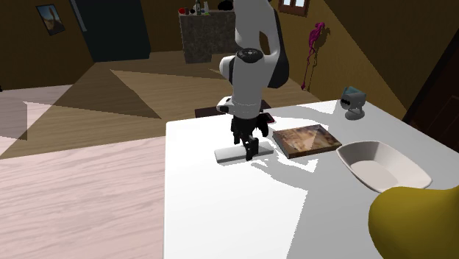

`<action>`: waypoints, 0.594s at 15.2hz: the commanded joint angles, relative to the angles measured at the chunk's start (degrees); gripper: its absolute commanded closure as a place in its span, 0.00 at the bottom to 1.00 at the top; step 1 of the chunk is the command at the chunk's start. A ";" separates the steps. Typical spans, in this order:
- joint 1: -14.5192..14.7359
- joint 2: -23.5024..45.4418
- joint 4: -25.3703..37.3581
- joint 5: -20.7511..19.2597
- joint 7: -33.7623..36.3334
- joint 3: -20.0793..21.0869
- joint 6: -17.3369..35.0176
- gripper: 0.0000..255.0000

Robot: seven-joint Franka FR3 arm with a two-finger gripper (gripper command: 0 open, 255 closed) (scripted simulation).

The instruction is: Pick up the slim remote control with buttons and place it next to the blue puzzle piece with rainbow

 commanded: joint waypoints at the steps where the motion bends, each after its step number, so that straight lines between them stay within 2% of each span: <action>1: 0.00 0.00 0.00 0.00 0.00 0.00 0.00 0.00; 2: 0.00 0.00 0.00 0.00 0.00 0.00 0.00 1.00; 9: 0.00 -0.01 -0.02 0.00 0.00 0.00 0.00 1.00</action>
